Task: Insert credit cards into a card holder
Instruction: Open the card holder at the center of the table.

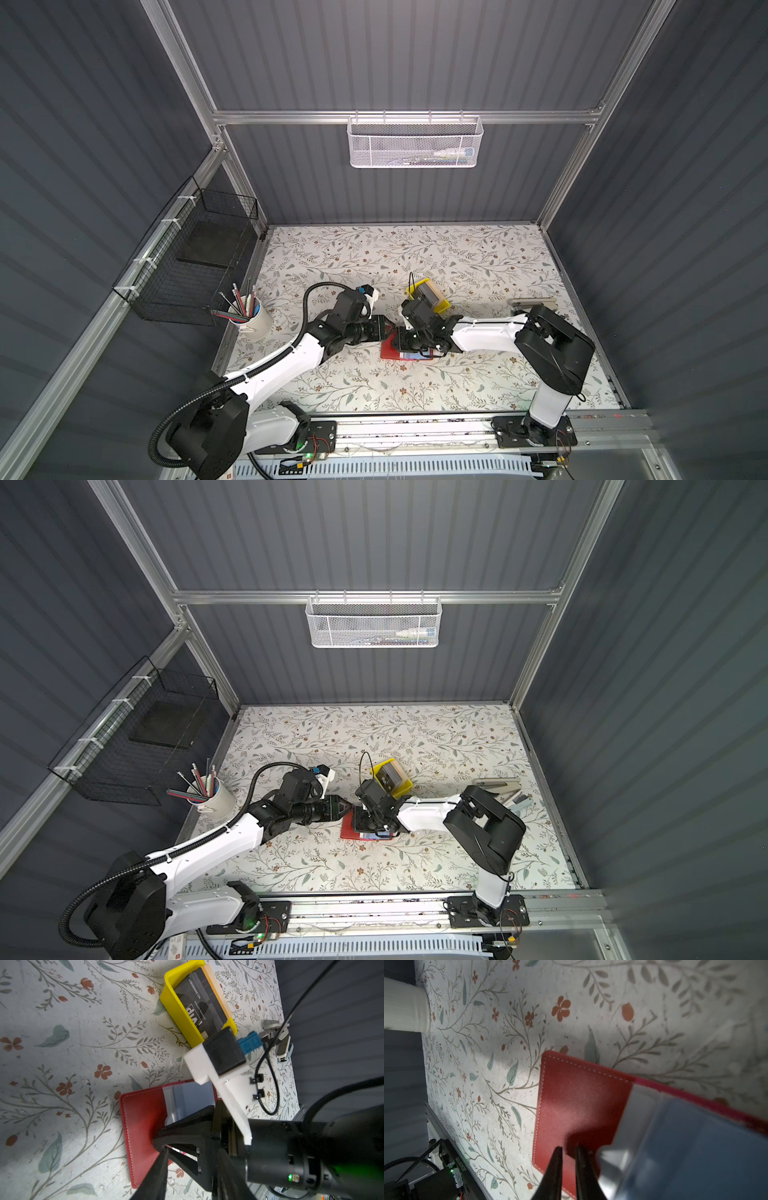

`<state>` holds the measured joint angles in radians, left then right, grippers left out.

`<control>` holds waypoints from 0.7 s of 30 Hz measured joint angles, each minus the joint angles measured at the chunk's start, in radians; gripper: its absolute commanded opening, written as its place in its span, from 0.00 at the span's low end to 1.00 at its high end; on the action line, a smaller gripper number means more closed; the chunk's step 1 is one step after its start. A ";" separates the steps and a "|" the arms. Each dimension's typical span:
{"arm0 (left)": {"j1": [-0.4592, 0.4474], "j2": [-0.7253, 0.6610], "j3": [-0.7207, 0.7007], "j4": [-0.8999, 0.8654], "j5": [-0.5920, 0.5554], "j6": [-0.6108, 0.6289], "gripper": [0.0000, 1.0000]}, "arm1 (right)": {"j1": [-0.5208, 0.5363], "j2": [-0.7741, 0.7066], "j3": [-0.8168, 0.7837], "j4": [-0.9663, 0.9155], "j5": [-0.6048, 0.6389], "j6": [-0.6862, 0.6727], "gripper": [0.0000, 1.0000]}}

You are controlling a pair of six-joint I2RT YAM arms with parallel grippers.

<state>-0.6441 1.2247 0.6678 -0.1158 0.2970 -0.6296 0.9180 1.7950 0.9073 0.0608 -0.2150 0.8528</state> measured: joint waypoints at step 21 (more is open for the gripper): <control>0.000 0.025 0.000 0.017 0.004 -0.001 0.36 | -0.002 -0.084 -0.009 -0.009 0.030 0.010 0.15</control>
<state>-0.6441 1.2499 0.6674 -0.0990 0.3008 -0.6308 0.9165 1.7111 0.8982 0.0521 -0.1852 0.8627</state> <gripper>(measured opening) 0.363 0.153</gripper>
